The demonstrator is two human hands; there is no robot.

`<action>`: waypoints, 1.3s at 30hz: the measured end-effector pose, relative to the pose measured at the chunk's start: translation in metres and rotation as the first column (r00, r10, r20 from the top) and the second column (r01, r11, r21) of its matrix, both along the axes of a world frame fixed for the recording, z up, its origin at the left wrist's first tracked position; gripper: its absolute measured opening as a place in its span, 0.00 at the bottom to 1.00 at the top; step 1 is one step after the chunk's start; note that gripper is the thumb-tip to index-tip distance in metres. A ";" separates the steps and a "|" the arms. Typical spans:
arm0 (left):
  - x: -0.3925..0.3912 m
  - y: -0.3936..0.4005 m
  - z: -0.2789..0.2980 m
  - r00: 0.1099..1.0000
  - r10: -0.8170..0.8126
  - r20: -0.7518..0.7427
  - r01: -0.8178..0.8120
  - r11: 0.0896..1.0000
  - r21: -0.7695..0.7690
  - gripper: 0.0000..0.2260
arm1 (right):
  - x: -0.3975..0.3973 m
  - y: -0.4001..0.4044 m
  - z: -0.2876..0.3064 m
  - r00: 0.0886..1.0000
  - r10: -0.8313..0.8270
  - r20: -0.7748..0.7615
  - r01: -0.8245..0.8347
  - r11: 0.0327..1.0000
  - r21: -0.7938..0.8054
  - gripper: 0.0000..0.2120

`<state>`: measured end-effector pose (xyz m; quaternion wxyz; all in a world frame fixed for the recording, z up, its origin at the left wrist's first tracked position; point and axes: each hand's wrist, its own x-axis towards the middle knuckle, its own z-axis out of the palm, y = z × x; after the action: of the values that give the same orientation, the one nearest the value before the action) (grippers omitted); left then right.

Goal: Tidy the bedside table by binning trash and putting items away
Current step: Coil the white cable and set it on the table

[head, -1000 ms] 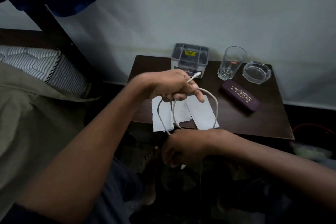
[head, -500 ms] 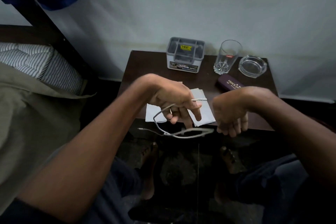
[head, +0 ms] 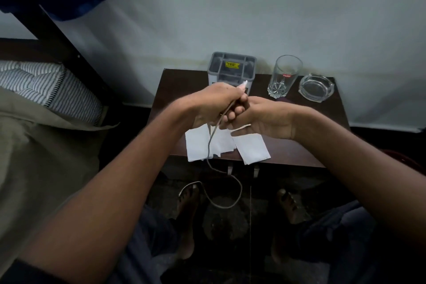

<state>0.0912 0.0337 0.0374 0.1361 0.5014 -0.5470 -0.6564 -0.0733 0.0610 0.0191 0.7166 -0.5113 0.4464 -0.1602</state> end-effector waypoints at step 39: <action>0.024 -0.009 -0.007 0.909 -0.280 0.309 0.363 0.895 -0.258 0.18 | -0.020 -0.013 0.017 0.929 0.334 -0.162 -0.326 0.943 0.072 0.14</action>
<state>0.1154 0.0249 0.0304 0.0276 0.4585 -0.7320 -0.5032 -0.0937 0.0479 0.0362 0.7033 -0.5750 0.4177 0.0170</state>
